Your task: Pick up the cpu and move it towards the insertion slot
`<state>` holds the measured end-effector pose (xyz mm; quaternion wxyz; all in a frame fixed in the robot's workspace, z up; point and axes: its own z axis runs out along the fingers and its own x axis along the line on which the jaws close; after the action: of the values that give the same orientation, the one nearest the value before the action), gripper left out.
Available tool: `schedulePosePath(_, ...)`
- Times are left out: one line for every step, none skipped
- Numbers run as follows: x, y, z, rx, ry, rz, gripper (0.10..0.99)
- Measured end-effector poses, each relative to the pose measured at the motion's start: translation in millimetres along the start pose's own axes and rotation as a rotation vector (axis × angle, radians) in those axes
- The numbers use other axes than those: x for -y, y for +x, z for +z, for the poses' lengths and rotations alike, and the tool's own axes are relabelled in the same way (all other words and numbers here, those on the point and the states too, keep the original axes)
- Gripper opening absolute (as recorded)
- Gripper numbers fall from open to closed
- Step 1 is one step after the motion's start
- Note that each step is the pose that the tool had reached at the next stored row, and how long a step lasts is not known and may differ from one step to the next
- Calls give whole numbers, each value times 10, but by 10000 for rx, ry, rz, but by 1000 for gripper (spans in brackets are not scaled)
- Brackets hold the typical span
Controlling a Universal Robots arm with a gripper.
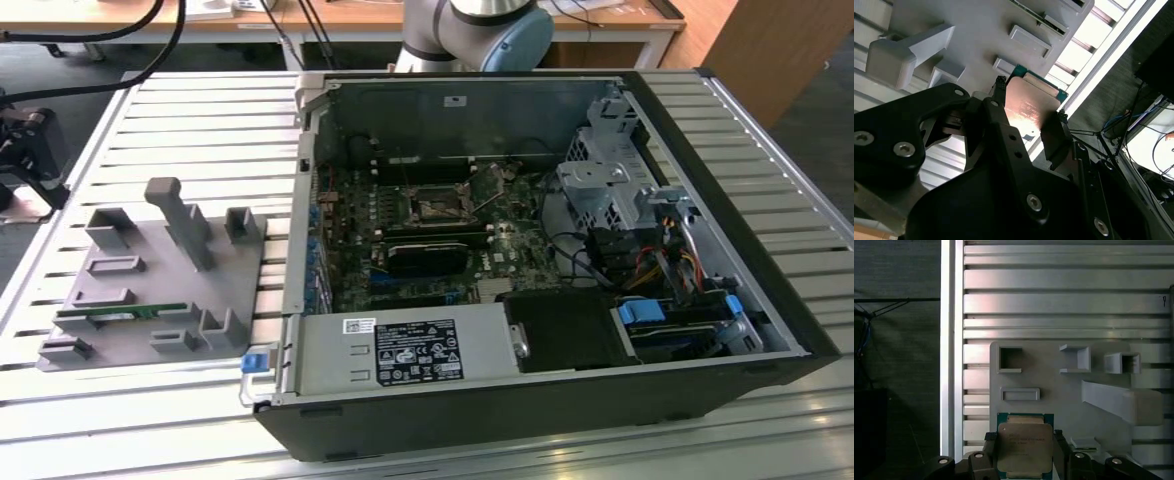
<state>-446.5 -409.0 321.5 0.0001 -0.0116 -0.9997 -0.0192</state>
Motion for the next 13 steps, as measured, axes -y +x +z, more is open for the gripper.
schedulePosePath(0, 0, -5, 0, 0, 0, 529)
schedulePosePath(-1, 0, -11, -1, 0, 1, 529)
schedulePosePath(-1, 0, -17, -1, 0, 0, 529)
schedulePosePath(-1, 0, -23, -1, 0, 0, 529)
schedulePosePath(-1, 0, -30, -1, 0, 0, 529)
schedulePosePath(-2, 0, -37, -2, 0, 0, 529)
schedulePosePath(-2, 0, -42, 0, 0, -1, 529)
schedulePosePath(-2, 0, -47, 1, -1, -1, 529)
schedulePosePath(-2, 0, -52, 0, 0, -1, 529)
schedulePosePath(-2, 0, -58, -1, 0, 0, 529)
schedulePosePath(-2, 0, -61, 0, 0, 0, 529)
schedulePosePath(-3, 0, -66, -1, 0, 0, 529)
schedulePosePath(-3, 0, -70, -1, 0, 0, 529)
